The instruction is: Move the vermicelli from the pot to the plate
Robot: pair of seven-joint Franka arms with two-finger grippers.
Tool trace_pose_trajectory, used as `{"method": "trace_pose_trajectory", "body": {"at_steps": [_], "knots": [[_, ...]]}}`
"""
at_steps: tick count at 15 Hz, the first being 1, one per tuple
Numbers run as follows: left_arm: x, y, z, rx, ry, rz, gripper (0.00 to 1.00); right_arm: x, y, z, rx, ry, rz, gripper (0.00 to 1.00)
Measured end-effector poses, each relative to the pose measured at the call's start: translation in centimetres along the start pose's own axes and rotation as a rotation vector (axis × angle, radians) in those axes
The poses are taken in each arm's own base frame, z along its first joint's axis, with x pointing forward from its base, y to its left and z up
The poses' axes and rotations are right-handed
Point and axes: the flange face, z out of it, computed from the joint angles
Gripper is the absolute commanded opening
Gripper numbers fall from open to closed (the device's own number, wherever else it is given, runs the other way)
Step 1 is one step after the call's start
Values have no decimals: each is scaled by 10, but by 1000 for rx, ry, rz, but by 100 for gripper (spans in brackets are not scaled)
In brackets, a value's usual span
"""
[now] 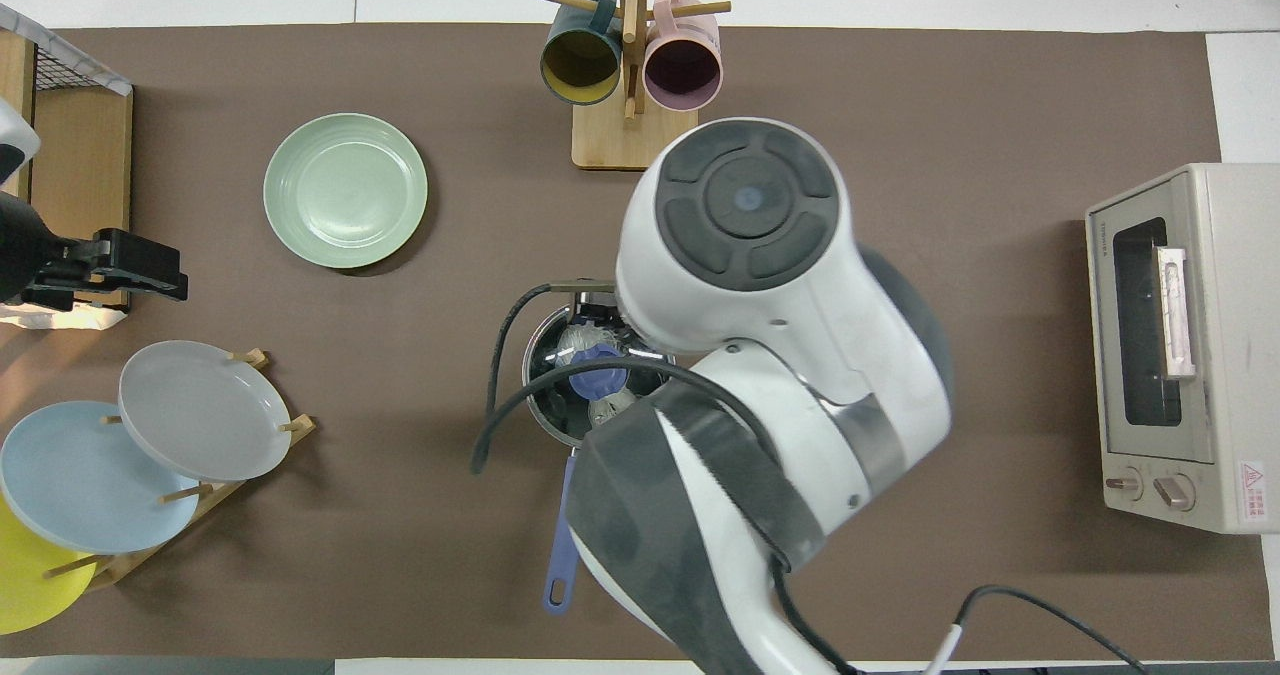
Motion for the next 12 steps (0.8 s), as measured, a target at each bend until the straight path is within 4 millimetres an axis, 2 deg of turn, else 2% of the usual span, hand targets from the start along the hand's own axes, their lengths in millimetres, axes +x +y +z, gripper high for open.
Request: {"method": "trace_pose_trajectory", "body": {"at_steps": [3,6,9,12], "knots": [[0,0,0,0,0,0,100,-7,-32,33,13,7,-5,100],[0,0,0,0,0,0,100,-12,-54,64,13,1,-9,100],[0,0,0,0,0,0,100,-12,-54,94,-13,-20,-16,100],[0,0,0,0,0,0,100,-14,-49,111,-35,-17,-30,100]]}}
